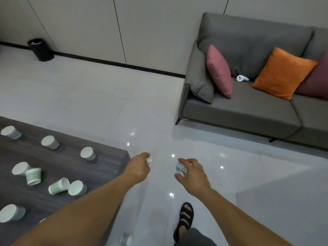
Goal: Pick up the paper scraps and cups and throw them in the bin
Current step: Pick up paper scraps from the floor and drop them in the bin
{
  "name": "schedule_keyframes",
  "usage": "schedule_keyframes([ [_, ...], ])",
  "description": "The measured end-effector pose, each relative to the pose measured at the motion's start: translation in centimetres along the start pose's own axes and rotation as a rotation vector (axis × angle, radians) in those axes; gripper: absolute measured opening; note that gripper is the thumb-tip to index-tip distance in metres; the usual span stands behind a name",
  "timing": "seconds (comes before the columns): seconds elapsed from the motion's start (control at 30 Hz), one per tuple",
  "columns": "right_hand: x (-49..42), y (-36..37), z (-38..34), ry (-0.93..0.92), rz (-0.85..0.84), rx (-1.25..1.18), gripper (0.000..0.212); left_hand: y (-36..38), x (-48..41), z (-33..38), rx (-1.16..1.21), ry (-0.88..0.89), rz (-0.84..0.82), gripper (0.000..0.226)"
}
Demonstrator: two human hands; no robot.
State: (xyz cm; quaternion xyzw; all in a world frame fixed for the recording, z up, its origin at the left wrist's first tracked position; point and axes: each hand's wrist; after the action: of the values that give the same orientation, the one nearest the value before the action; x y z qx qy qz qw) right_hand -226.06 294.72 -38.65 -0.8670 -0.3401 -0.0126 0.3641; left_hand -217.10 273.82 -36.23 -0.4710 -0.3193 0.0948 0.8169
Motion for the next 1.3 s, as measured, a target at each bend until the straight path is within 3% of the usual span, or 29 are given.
schedule_keyframes([
  [0.2, -12.8, -7.1, -2.3, -0.103, -0.081, 0.079, 0.055, -5.0, -8.4, 3.7, 0.074, -0.118, 0.083, 0.050],
  [0.37, -22.8, -8.1, -5.5, -0.179, -0.160, 0.078, 0.055, -8.9, -15.1, 2.8, 0.108, -0.230, 0.133, 0.048],
  [0.67, -44.1, -7.1, -15.0, -0.262, -0.232, 0.175, 0.056, -18.2, -32.6, -1.1, 0.252, -0.292, 0.206, 0.043],
  [1.0, -65.7, -3.1, -25.4, -0.344, -0.285, 0.178, 0.056, -30.9, -48.8, -8.5, 0.233, -0.387, 0.268, 0.043],
  [1.3, -88.0, 1.5, -37.8, -0.587, -0.419, 0.263, 0.056, -43.5, -64.2, -15.2, 0.254, -0.570, 0.367, 0.042],
])
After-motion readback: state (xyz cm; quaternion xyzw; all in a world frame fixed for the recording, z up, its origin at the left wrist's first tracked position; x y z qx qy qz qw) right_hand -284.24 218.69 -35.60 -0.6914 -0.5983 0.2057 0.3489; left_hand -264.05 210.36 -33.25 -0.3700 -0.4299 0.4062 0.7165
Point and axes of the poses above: each hand's wrist, its own x-axis away from the middle knuckle, its own y-axis out of the palm, z = x × y, and after that the axes turned 15 degrees about -x, right-handed
